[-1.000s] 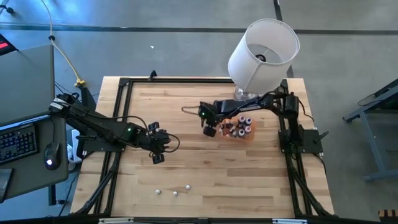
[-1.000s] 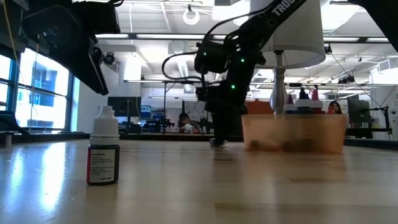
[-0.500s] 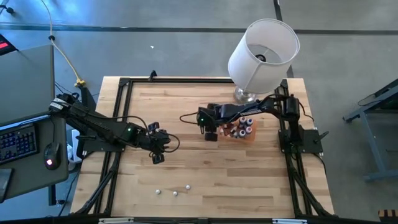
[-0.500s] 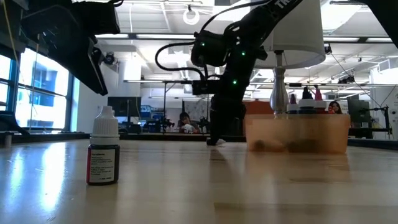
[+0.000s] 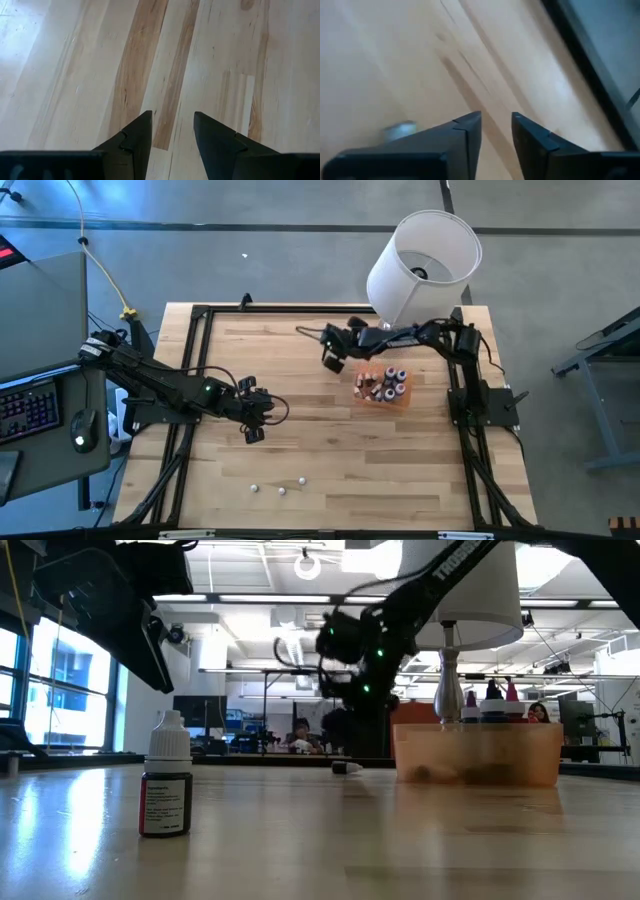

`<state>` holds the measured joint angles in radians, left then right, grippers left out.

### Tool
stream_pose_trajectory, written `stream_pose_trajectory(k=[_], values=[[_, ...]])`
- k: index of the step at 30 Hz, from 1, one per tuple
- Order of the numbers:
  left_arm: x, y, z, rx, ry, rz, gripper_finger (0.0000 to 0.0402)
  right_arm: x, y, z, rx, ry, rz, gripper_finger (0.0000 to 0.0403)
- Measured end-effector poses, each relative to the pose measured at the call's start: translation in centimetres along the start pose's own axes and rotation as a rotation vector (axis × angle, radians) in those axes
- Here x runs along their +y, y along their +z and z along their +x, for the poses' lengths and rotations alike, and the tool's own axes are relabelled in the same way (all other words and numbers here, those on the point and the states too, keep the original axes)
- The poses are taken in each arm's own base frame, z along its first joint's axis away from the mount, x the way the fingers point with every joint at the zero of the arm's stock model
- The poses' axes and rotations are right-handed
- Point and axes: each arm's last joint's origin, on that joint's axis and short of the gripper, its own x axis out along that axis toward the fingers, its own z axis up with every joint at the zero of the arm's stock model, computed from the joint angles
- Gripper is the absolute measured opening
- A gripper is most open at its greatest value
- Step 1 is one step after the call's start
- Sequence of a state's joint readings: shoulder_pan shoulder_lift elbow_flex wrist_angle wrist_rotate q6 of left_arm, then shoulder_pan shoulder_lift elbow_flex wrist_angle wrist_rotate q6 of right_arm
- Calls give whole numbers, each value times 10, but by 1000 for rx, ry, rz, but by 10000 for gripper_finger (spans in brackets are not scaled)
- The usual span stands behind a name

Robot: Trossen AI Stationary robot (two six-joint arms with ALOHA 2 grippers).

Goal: Pick & Place food coloring
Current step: Put the small green food coloring bottle into the orange container

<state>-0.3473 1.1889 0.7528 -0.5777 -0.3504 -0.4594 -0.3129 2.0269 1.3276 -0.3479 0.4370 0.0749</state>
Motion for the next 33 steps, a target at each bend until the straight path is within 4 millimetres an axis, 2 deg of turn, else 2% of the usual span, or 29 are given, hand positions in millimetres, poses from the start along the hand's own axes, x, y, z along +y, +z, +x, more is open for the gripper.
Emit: stream_pose_trajectory(k=[3,9,17,23,26,29,33], values=[[0,0,0,0,0,2,143,-7,-5,5,57,39,32,72],[0,0,0,-4,7,9,143,4,-7,1,73,178,-49,9],[0,0,0,-6,6,8,143,25,-12,-8,82,339,-209,2],[0,1,0,-22,14,-32,143,42,-13,-19,62,330,-273,1],[-1,5,0,-60,21,-91,143,51,-13,-34,41,316,-299,2],[-3,8,0,-88,-9,-111,143,61,-13,-57,9,286,-312,1],[-4,12,-1,-136,-11,-116,143,70,-14,-103,-36,316,-308,1]])
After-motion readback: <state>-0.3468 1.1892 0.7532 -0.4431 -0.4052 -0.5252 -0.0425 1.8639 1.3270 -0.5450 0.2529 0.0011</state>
